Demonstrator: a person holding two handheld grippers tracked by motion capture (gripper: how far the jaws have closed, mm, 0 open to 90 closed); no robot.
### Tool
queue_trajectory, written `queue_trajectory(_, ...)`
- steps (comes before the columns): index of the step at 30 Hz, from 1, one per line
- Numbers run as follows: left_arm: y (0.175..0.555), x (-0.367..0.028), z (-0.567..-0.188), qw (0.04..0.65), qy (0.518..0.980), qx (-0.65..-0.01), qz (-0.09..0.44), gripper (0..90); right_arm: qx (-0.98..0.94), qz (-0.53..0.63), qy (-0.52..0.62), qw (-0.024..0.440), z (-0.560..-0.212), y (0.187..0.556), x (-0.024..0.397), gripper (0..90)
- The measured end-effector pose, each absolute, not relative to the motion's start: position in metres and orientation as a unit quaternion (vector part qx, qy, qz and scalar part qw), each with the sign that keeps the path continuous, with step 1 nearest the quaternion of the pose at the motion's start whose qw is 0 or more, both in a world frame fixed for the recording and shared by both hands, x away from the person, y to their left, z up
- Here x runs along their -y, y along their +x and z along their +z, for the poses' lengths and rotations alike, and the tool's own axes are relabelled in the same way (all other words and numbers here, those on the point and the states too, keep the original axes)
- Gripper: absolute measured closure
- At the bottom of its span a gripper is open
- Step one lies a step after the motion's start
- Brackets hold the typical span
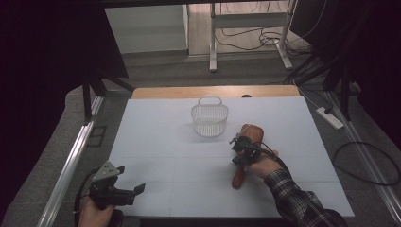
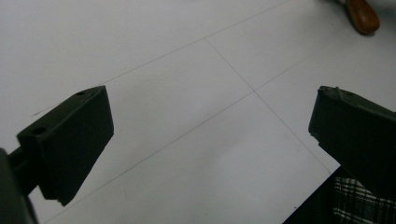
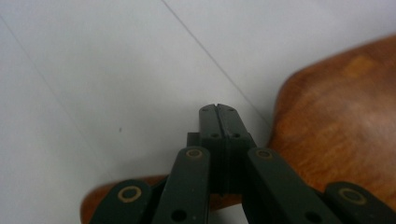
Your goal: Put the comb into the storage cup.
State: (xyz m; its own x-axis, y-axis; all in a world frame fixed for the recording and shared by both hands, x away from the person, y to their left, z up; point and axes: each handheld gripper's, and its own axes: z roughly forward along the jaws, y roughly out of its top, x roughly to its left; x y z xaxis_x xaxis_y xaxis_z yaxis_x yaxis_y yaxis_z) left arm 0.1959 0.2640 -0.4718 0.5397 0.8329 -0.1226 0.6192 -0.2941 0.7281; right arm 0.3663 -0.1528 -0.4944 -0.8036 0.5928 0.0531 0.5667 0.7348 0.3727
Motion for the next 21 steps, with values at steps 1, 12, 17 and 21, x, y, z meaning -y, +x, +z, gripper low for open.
queue_trajectory(1,0.196,-0.264,-0.472,0.378,0.792,-0.458,0.141,0.8,-0.93,0.188,0.312,0.033,-0.494,0.365,0.155,89.5)
queue_trajectory(12,0.196,-0.264,-0.472,0.375,0.794,-0.458,0.142,0.9,-0.924,0.187,0.331,0.034,-0.493,0.357,0.185,89.5)
queue_trajectory(17,0.197,-0.263,-0.472,0.373,0.794,-0.458,0.142,0.9,-0.922,0.187,0.336,0.035,-0.492,0.355,0.195,89.5)
queue_trajectory(21,0.197,-0.263,-0.472,0.373,0.793,-0.46,0.142,0.9,-0.92,0.19,0.342,0.039,-0.491,0.353,0.208,89.5)
